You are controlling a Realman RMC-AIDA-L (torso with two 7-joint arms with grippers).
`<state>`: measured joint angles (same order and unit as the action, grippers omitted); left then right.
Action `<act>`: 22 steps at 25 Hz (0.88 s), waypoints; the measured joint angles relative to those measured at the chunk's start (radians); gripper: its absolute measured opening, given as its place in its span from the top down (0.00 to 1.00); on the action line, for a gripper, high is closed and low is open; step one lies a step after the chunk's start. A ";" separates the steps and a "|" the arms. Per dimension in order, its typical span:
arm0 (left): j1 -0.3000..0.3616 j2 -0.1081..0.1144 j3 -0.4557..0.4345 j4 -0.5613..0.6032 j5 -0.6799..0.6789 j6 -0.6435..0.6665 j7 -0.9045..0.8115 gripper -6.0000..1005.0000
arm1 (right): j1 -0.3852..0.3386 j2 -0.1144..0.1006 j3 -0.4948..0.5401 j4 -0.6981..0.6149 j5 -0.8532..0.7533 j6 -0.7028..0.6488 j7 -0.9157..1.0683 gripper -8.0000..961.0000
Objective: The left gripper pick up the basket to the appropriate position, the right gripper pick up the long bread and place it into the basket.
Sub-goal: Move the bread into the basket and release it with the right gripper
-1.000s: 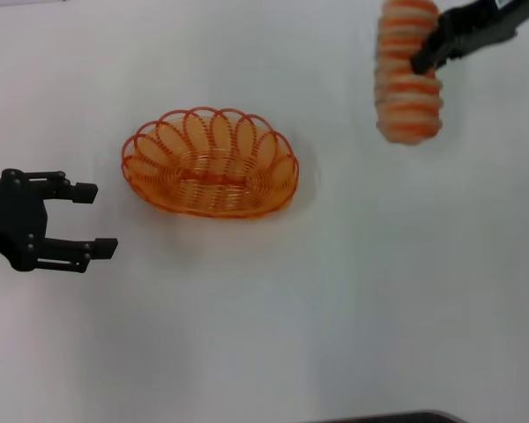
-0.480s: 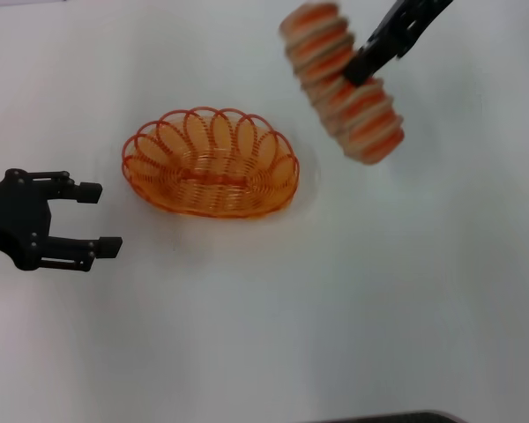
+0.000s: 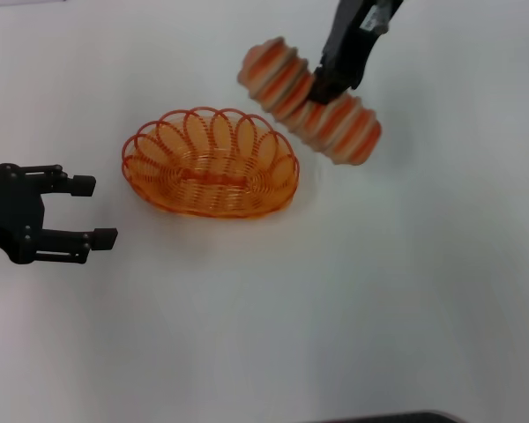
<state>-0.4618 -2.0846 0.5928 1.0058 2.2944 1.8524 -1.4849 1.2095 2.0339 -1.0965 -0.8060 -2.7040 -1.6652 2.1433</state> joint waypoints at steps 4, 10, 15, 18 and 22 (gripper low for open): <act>-0.003 0.000 -0.002 0.000 0.000 0.000 -0.001 0.17 | 0.023 0.040 -0.032 -0.002 -0.027 0.034 -0.027 0.86; -0.007 0.001 -0.004 0.001 0.001 0.000 -0.002 0.17 | 0.052 0.061 -0.101 -0.002 -0.014 0.097 -0.031 0.87; -0.010 0.003 -0.004 0.001 0.001 0.000 -0.001 0.17 | 0.060 0.063 -0.110 -0.002 0.040 0.142 -0.046 0.87; -0.011 0.003 -0.004 0.001 0.000 -0.001 0.001 0.17 | 0.064 0.063 -0.120 -0.002 0.076 0.151 -0.055 0.87; -0.011 0.002 -0.008 0.001 0.001 -0.002 0.005 0.17 | 0.066 0.063 -0.158 0.003 0.121 0.155 -0.055 0.87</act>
<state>-0.4732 -2.0826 0.5844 1.0063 2.2949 1.8507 -1.4801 1.2758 2.0970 -1.2547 -0.8028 -2.5831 -1.5106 2.0878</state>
